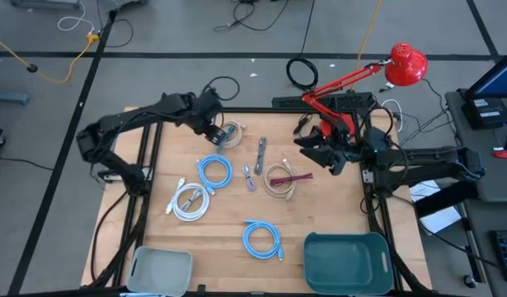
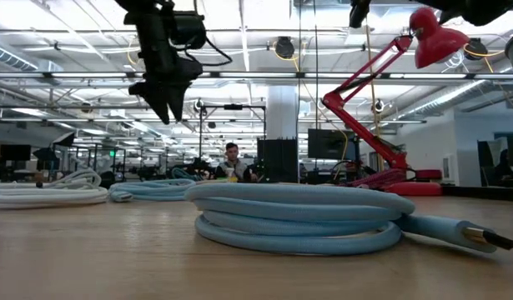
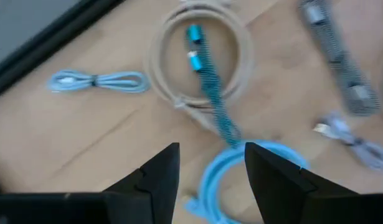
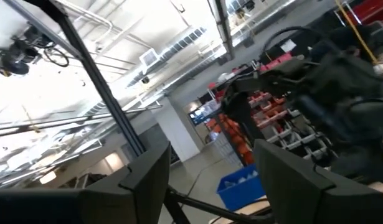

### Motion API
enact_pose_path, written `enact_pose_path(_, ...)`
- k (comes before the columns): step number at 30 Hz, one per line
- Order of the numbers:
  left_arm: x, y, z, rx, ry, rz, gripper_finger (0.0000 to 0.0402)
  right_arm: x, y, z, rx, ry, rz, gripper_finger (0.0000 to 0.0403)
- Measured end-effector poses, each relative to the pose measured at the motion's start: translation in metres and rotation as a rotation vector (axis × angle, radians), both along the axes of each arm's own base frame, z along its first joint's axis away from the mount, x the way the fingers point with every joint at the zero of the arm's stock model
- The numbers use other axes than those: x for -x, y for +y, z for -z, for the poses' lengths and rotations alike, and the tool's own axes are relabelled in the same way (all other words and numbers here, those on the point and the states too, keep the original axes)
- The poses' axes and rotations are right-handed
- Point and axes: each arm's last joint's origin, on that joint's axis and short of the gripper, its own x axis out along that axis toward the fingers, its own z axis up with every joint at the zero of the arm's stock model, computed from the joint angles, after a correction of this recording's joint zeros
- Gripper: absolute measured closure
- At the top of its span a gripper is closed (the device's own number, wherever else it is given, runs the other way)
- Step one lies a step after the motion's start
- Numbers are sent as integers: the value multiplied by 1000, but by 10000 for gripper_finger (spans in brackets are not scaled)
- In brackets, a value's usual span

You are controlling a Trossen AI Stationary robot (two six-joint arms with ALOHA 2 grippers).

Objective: Pick & Place USB Port
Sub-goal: Put the blue charger cable into the gray bin

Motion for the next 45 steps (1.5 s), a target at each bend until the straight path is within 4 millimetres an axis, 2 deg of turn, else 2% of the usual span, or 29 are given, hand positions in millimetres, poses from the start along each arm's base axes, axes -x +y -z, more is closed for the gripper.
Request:
enact_pose_path(6,-16,19,16,40,243,-67,240,0,3,-1,1,-7,-11,180)
enact_pose_path(11,-22,54,28,62,304,-67,238,0,4,-1,-2,-7,-18,183)
enact_pose_path(13,-21,70,29,57,324,19,238,0,6,-1,2,-7,-27,183)
enact_pose_path(15,-20,81,30,58,367,208,238,0,9,-1,5,-7,-37,183)
enact_pose_path(20,-14,88,27,9,539,632,238,-1,14,-1,7,-8,-61,183)
enact_pose_path(27,-4,108,25,-67,531,682,238,-1,18,-1,19,-9,-76,185)
enact_pose_path(30,0,112,31,-34,549,553,238,-1,19,-1,28,-11,-77,186)
enact_pose_path(33,6,119,48,-3,673,325,238,-1,21,-1,56,-15,-75,186)
enact_pose_path(35,9,121,58,41,686,170,238,-1,22,-1,79,-18,-69,186)
enact_pose_path(40,13,122,65,176,501,-317,238,0,23,-2,88,-32,-65,186)
enact_pose_path(45,11,125,63,266,320,-576,238,2,23,-5,60,-70,-80,187)
